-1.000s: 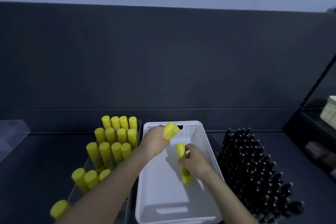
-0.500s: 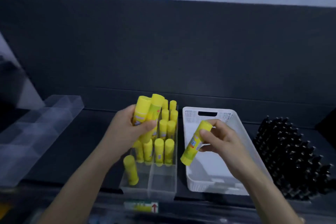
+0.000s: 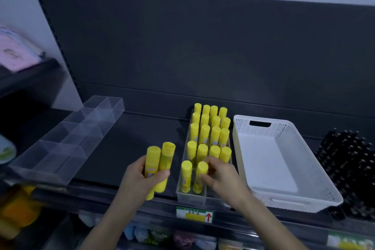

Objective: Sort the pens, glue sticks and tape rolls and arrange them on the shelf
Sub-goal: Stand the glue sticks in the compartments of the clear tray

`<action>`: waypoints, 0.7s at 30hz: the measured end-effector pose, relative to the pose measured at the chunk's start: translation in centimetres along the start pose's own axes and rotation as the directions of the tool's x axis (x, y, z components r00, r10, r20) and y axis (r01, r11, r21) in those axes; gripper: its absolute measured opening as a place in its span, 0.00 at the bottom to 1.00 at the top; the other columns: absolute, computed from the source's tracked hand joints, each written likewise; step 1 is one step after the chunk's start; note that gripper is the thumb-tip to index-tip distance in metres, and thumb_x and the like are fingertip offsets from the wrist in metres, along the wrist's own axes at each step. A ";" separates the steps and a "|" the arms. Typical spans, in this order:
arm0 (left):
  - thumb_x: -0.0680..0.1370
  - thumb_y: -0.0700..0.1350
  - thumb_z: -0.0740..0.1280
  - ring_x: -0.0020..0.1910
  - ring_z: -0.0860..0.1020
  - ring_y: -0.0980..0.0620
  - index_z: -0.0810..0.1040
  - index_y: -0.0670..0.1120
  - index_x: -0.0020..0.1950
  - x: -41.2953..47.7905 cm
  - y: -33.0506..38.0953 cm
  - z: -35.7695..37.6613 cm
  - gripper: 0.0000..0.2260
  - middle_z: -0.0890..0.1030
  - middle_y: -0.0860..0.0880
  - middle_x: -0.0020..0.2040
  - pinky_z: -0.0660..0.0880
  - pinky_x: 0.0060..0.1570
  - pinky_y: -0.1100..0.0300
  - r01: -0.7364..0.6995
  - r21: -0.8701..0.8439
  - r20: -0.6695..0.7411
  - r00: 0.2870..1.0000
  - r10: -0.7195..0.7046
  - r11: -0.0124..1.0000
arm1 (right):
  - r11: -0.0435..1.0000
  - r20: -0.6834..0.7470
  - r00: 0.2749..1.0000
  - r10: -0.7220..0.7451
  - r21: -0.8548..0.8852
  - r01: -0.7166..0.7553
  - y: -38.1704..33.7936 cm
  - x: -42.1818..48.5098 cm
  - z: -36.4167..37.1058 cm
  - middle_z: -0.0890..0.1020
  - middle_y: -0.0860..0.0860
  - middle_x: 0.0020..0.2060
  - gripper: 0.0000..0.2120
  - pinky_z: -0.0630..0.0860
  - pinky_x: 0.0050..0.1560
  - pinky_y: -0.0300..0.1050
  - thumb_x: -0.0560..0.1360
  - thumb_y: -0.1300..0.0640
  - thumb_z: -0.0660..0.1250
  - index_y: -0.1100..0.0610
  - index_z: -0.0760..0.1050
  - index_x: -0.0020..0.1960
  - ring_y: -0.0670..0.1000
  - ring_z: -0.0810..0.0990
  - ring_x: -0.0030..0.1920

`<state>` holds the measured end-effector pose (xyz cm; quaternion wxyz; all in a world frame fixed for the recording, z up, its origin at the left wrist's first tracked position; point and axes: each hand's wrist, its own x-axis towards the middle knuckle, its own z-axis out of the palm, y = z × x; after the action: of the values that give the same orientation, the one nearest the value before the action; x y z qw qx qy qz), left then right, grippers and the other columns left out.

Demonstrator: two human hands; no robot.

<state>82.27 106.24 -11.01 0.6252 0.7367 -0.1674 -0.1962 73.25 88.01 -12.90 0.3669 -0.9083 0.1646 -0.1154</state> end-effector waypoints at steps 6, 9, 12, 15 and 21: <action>0.71 0.37 0.72 0.28 0.73 0.57 0.77 0.44 0.39 -0.4 -0.7 -0.3 0.05 0.75 0.54 0.25 0.70 0.28 0.64 0.011 0.024 0.043 0.999 -0.012 1.000 | 1.000 -0.019 1.000 0.001 -0.027 -0.002 -0.1 0.1 0.7 0.76 0.45 0.41 0.12 0.67 0.38 0.26 0.73 0.57 0.68 0.54 0.74 0.56 0.40 0.72 0.38; 0.66 0.44 0.75 0.28 0.74 0.59 0.78 0.44 0.41 -0.7 -0.8 -0.3 0.09 0.75 0.53 0.26 0.70 0.28 0.65 0.022 0.010 0.092 0.996 -0.023 1.000 | 0.998 -0.011 1.000 0.019 -0.053 -0.020 -0.1 0.0 0.9 0.76 0.44 0.40 0.12 0.67 0.40 0.29 0.74 0.56 0.68 0.54 0.74 0.56 0.41 0.73 0.39; 0.69 0.42 0.74 0.28 0.74 0.58 0.78 0.43 0.41 -0.7 -0.8 0.0 0.07 0.75 0.53 0.27 0.71 0.28 0.66 0.007 0.021 0.115 0.993 -0.010 1.000 | 0.997 -0.001 1.000 0.020 -0.069 -0.020 -0.1 -0.4 1.0 0.74 0.39 0.37 0.13 0.67 0.38 0.26 0.73 0.55 0.68 0.54 0.75 0.56 0.39 0.72 0.38; 0.72 0.36 0.71 0.28 0.75 0.60 0.78 0.44 0.41 -0.7 -0.6 0.4 0.04 0.77 0.53 0.27 0.71 0.28 0.68 -0.012 -0.004 0.148 0.989 0.012 1.000 | 0.997 -0.022 0.999 0.048 -0.059 -0.049 -0.3 -0.9 0.3 0.77 0.42 0.45 0.19 0.66 0.41 0.24 0.72 0.54 0.70 0.53 0.73 0.62 0.40 0.74 0.44; 0.62 0.46 0.73 0.35 0.81 0.54 0.80 0.45 0.44 -0.3 0.3 2.3 0.13 0.84 0.49 0.36 0.77 0.35 0.63 -0.025 -0.070 0.210 0.977 0.039 0.997 | 0.961 -0.153 0.988 0.034 0.276 0.010 -2.0 -1.6 -2.9 0.82 0.44 0.40 0.09 0.70 0.41 0.27 0.70 0.60 0.72 0.48 0.78 0.47 0.39 0.77 0.38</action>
<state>80.87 104.34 -11.06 0.6311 0.6877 -0.2379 -0.2687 71.25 88.14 -9.58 0.4765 -0.8354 0.1805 -0.2060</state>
